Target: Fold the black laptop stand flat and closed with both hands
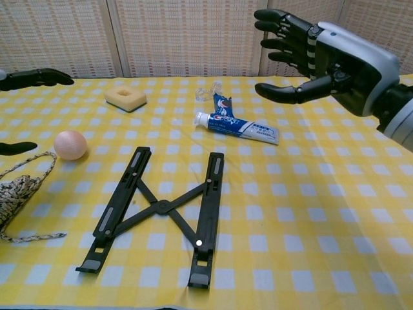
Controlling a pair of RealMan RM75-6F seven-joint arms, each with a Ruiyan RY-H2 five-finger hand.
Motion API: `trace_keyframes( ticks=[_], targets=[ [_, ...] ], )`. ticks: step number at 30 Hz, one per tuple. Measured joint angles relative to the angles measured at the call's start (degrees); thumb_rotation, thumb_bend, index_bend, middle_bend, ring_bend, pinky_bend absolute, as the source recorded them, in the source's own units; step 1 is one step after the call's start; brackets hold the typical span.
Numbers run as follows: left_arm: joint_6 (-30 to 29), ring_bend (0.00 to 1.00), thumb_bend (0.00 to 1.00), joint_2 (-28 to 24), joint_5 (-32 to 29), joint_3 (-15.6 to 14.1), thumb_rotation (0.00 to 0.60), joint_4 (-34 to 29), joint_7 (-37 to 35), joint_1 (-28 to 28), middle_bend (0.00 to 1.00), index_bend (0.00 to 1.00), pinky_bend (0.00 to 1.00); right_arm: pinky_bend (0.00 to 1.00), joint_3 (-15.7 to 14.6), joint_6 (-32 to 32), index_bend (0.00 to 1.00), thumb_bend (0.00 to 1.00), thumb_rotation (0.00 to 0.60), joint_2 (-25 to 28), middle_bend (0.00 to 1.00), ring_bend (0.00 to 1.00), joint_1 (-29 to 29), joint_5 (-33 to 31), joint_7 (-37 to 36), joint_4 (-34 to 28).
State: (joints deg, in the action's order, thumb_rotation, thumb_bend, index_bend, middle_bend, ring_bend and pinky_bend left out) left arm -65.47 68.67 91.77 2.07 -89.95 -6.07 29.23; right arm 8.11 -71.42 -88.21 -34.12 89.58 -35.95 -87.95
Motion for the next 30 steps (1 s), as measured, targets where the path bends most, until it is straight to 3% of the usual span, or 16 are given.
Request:
trace_keyframes(
  ticks=[4,6,12,19,30],
  targets=[
    [3.71,0.0,0.35,2.97,0.54,0.97,0.6,2.61,4.25,3.6,0.0,0.02,0.0,0.06,-1.7,-0.03,0.16,0.32,0.6,3.96,0.29,0.26,-0.08,3.73,8.33,-1.64],
    [4.99,0.0,0.32,4.14,0.47,1.32,0.6,3.63,6.35,4.67,0.0,0.0,0.0,0.19,-2.52,0.3,0.26,0.32,0.6,5.57,0.4,0.36,-0.25,5.37,13.05,-2.59],
    [7.77,0.0,0.25,9.68,-0.68,2.57,0.6,8.49,14.45,7.63,0.0,0.0,0.0,0.44,-4.13,2.6,0.42,0.32,0.6,7.71,0.56,0.53,-1.23,8.22,25.22,-4.39],
    [9.77,0.0,0.23,15.49,-3.65,3.61,0.6,14.99,20.6,9.9,0.0,0.0,0.0,0.5,-5.14,5.49,0.45,0.32,0.6,5.89,0.62,0.58,-2.4,9.05,33.3,-4.03],
    [11.81,0.0,0.21,22.88,-5.81,3.63,0.6,23.81,19.9,12.33,0.0,0.0,0.0,0.5,-5.6,9.01,0.44,0.32,0.6,1.44,0.62,0.58,-4.02,7.77,38.86,-0.76]
  ],
)
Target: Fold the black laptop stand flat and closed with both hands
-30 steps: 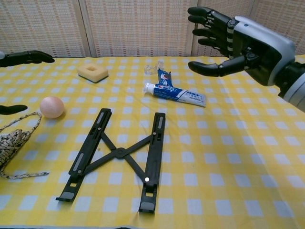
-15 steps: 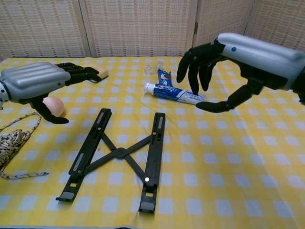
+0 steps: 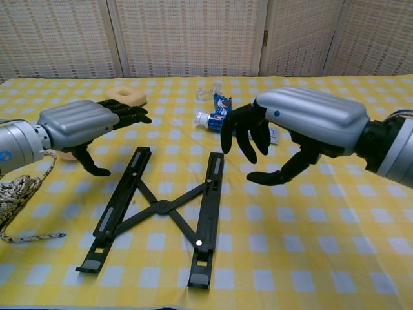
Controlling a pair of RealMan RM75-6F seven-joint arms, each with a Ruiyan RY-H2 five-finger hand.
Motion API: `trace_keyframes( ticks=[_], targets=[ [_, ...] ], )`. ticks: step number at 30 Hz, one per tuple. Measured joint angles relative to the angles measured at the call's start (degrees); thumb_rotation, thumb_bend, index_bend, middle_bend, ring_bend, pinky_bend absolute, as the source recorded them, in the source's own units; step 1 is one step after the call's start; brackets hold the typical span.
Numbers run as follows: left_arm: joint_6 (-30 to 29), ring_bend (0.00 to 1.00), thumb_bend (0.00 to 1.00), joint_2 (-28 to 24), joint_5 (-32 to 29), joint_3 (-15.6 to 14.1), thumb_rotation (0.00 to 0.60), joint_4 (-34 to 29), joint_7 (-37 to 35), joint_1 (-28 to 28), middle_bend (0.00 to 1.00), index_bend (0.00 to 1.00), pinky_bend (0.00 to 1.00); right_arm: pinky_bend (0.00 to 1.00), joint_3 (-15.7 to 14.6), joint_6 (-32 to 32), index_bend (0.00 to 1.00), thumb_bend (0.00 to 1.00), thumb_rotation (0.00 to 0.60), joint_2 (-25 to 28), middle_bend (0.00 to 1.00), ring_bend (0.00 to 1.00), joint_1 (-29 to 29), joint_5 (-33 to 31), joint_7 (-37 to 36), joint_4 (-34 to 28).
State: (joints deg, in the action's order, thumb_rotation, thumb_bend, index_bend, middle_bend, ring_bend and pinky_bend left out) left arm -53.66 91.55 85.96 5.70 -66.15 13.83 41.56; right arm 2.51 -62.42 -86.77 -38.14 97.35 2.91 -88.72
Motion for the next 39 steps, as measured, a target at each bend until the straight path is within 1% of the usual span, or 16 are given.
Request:
trace_keyframes(
  ticks=[6,14,22,27,34,39],
  targets=[
    [0.52,0.0,0.21,3.05,0.03,-0.11,0.6,4.84,-0.86,1.58,0.0,0.0,0.0,0.5,-0.2,1.72,0.44,0.32,0.6,-3.23,0.62,0.58,-0.65,-1.56,1.84,2.39],
    [1.41,0.0,0.21,5.78,-0.45,-0.71,0.6,9.95,-3.17,2.57,0.0,0.0,0.0,0.5,-0.24,2.39,0.44,0.32,0.6,-5.78,0.62,0.58,-1.22,-2.5,2.92,5.48],
    [2.09,0.0,0.21,7.89,-1.02,-0.85,0.6,11.6,-6.28,3.57,0.0,0.0,0.0,0.5,-0.44,3.27,0.44,0.32,0.6,-8.72,0.62,0.58,-1.92,-3.01,3.96,9.08],
    [2.23,0.0,0.21,8.25,-1.56,-0.74,0.6,11.75,-6.6,3.84,0.0,0.0,0.0,0.5,-1.32,3.83,0.44,0.32,0.6,-11.0,0.62,0.59,-2.43,-2.49,4.64,12.26],
    [2.46,0.0,0.21,8.19,-2.3,-0.82,0.6,11.35,-6.94,3.88,0.0,0.0,0.0,0.5,-2.54,2.78,0.44,0.32,0.6,-12.45,0.63,0.61,-2.68,-0.72,4.87,16.0],
    [2.39,0.0,0.21,8.15,-2.83,-0.77,0.6,10.92,-7.03,3.77,0.0,0.0,0.0,0.55,-2.92,1.5,0.46,0.27,0.6,-14.16,0.65,0.63,-2.9,0.61,5.39,19.34]
  ],
)
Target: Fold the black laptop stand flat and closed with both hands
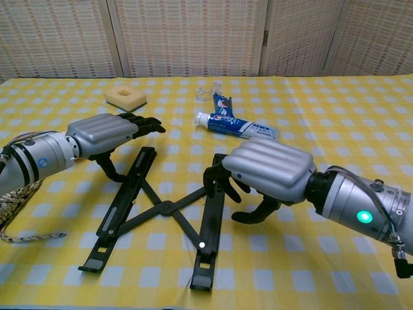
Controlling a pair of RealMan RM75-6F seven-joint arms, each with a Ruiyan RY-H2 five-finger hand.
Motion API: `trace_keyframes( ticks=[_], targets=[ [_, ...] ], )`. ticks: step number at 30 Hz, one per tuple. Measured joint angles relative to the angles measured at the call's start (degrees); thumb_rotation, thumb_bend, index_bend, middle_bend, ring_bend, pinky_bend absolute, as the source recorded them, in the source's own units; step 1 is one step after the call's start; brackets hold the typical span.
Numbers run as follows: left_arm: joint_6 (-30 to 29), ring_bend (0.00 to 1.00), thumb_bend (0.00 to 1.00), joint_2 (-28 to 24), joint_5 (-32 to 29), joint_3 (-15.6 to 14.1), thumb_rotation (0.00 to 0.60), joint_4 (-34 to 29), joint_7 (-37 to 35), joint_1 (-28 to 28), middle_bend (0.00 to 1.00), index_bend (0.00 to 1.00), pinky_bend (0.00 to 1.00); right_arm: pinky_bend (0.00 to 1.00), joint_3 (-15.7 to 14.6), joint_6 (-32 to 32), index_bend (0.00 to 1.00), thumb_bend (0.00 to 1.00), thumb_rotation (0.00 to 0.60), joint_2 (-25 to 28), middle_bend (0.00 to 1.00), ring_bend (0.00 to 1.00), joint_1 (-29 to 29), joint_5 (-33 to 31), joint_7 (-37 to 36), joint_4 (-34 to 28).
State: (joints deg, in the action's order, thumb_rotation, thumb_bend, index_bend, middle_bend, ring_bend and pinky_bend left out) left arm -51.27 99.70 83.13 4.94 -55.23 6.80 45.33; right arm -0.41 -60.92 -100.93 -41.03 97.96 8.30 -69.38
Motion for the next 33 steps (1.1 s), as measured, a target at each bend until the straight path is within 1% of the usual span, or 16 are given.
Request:
trace_keyframes(
  ticks=[6,15,33],
  targets=[
    [0.17,0.0,0.21,-0.38,-0.86,0.15,0.6,-1.07,-0.22,-0.17,0.0,0.0,0.0,0.56,-0.43,-1.84,0.47,0.22,0.6,-3.3,0.66,0.64,-0.21,1.49,0.25,4.94],
    [0.33,0.0,0.21,-0.74,-1.68,0.24,0.6,-2.14,-0.19,-0.27,0.0,0.0,0.0,0.56,-1.63,-3.26,0.47,0.22,0.6,-6.04,0.66,0.64,-0.52,3.04,-0.7,9.14],
    [1.11,0.0,0.21,-1.48,-3.01,0.45,0.6,-4.78,-2.44,-0.4,0.0,0.0,0.0,0.56,-1.46,-5.2,0.47,0.22,0.6,-10.91,0.66,0.64,-1.97,4.23,-0.56,16.16]
  ],
)
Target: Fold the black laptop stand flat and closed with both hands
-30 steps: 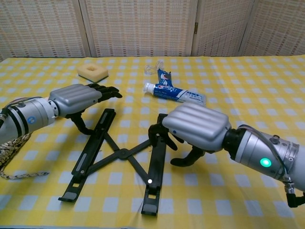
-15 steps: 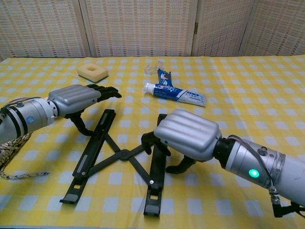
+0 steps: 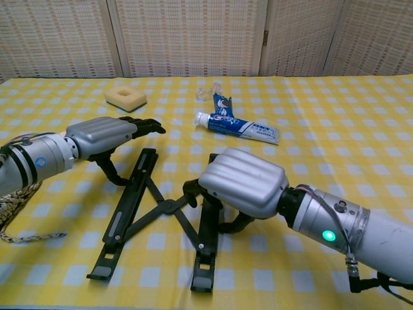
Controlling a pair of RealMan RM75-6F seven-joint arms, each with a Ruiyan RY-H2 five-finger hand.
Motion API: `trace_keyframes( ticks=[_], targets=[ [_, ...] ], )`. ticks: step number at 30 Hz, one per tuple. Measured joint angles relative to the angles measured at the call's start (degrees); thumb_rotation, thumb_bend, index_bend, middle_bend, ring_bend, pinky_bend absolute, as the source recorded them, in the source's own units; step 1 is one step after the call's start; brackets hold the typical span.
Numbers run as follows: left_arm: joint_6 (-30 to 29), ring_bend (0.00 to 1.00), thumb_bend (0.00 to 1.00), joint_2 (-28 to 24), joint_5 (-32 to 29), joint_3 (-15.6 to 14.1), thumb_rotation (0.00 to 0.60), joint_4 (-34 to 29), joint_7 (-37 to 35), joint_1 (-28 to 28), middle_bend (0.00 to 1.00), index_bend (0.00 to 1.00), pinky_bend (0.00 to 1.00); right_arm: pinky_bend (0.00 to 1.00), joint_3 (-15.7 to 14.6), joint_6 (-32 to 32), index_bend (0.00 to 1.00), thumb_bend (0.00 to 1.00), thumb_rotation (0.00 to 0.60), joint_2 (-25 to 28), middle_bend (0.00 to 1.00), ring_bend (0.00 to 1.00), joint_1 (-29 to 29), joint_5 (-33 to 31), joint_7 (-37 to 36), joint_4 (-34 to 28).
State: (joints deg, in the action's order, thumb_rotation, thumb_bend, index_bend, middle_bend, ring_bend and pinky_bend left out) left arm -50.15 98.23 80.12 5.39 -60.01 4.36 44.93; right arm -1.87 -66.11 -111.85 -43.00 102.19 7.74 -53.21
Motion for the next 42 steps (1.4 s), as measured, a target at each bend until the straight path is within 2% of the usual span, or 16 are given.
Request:
trace_keyframes(
  ticks=[15,26,28,32,35,37,39,42],
  targets=[
    [1.11,0.0,0.21,-0.44,-1.28,0.94,0.6,-3.8,-1.73,0.61,0.0,0.0,0.0,0.56,0.9,-1.05,0.47,0.22,0.6,-2.85,0.66,0.64,-1.41,-0.08,-0.46,2.57],
    [1.77,0.0,0.21,0.33,-2.49,2.18,0.6,-6.26,0.58,2.09,0.0,0.0,0.0,0.56,1.2,-1.21,0.47,0.22,0.6,-3.75,0.66,0.64,-2.04,-0.54,-0.33,3.11],
    [1.68,0.0,0.21,0.19,-3.14,2.4,0.6,-6.62,1.38,2.1,0.0,0.0,0.0,0.56,1.11,-1.39,0.46,0.22,0.6,-3.36,0.63,0.63,-2.0,-0.5,-0.32,2.59],
    [0.99,0.0,0.21,-1.15,-3.89,2.6,0.6,-7.7,2.32,1.59,0.0,0.0,0.0,0.55,1.07,-1.22,0.31,0.22,0.6,-1.08,0.48,0.51,-2.07,-0.6,0.23,-0.61],
    [0.38,0.0,0.21,-2.77,-4.36,2.61,0.6,-9.16,2.44,0.89,0.0,0.0,0.0,0.5,1.11,-0.23,0.23,0.22,0.6,1.6,0.41,0.43,-2.36,-0.87,1.09,-4.79],
    [-0.28,0.0,0.21,-4.0,-4.62,2.61,0.6,-10.23,2.46,0.3,0.0,0.0,0.0,0.44,1.17,0.94,0.18,0.22,0.6,3.67,0.36,0.38,-2.71,-1.17,1.96,-8.12],
    [-0.85,0.0,0.21,-5.0,-4.87,2.68,0.6,-11.18,2.33,-0.18,0.0,0.0,0.0,0.31,1.34,3.04,0.12,0.22,0.6,6.39,0.28,0.32,-3.33,-1.74,3.18,-12.53],
    [-1.71,0.0,0.21,-6.55,-5.26,2.88,0.6,-12.6,1.89,-0.93,0.0,0.0,0.0,0.21,1.81,7.87,0.06,0.22,0.6,10.56,0.21,0.24,-4.76,-3.17,5.31,-19.13]
  ],
)
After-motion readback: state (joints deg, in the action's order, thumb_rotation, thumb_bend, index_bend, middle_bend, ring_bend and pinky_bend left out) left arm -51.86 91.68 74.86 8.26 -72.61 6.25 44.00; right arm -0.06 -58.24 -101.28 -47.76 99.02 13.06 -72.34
